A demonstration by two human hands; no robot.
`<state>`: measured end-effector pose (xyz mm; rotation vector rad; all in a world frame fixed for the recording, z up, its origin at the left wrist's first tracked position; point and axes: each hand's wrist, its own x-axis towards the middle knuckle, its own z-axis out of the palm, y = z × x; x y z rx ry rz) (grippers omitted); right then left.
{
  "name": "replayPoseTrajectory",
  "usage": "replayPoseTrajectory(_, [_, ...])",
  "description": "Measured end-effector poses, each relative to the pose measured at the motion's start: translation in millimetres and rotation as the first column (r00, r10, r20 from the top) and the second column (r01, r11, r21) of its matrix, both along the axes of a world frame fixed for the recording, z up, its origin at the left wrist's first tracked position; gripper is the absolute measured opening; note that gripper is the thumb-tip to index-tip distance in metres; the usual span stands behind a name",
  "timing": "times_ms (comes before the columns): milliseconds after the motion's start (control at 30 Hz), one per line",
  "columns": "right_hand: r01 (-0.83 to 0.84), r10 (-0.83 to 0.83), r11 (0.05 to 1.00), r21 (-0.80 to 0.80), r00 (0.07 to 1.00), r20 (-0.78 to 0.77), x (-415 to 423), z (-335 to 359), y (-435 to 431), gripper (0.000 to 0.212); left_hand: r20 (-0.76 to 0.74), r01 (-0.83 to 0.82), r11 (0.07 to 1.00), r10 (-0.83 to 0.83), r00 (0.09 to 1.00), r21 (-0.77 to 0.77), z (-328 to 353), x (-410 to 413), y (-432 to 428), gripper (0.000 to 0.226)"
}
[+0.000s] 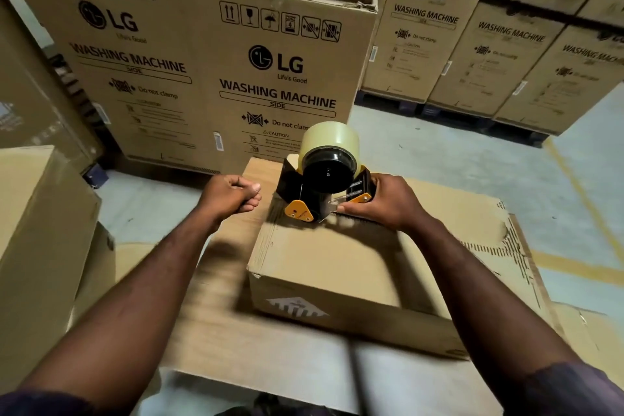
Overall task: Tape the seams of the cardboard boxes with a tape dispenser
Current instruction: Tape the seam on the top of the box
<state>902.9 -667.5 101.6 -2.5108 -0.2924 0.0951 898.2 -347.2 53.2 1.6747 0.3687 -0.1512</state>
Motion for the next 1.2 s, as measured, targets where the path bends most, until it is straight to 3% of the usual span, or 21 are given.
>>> replayPoseTrajectory(200, [0.015, -0.016, 0.998, -0.060, 1.000, -0.021, 2, -12, -2, 0.040, -0.090, 0.025, 0.999, -0.028, 0.996, -0.038, -23, 4, -14, 0.012])
replayPoseTrajectory(333, [0.022, -0.018, 0.991, -0.131, 0.999, 0.029, 3, -23, -4, 0.048, -0.216, 0.090, 0.992, -0.108, 0.970, -0.089, -40, -3, -37, 0.031])
replayPoseTrajectory(400, [0.017, -0.012, 0.989, -0.144, 0.999, 0.033, 4, -26, -6, 0.055, -0.283, 0.034, 0.982, -0.087, 0.955, -0.185, -48, -11, -43, 0.035])
replayPoseTrajectory(467, [0.021, -0.019, 0.991, -0.136, 1.000, 0.023, 4, -27, -6, 0.056, -0.315, 0.009, 0.990, -0.054, 0.948, -0.144, -56, -17, -44, 0.030])
replayPoseTrajectory(567, [0.020, -0.022, 0.994, -0.104, 1.000, -0.013, 5, -24, -6, 0.055, -0.237, -0.050, 0.999, 0.048, 0.970, -0.002, -59, -12, -39, 0.014])
replayPoseTrajectory(667, [-0.010, 0.005, 0.997, -0.072, 0.998, -0.070, 8, -20, -6, 0.056, -0.088, -0.165, 0.984, 0.158, 0.983, -0.073, -41, 2, -39, 0.011])
replayPoseTrajectory(900, [-0.054, 0.045, 0.987, -0.152, 0.997, -0.061, 7, -19, -6, 0.059, 0.141, -0.116, 0.980, 0.093, 0.986, 0.161, -31, -1, -59, 0.010])
replayPoseTrajectory(1200, [-0.014, 0.000, 0.986, -0.165, 0.996, -0.089, -9, -11, -76, 0.043, 0.165, -0.135, 0.904, 0.073, 0.984, 0.407, -20, -1, -63, 0.015])
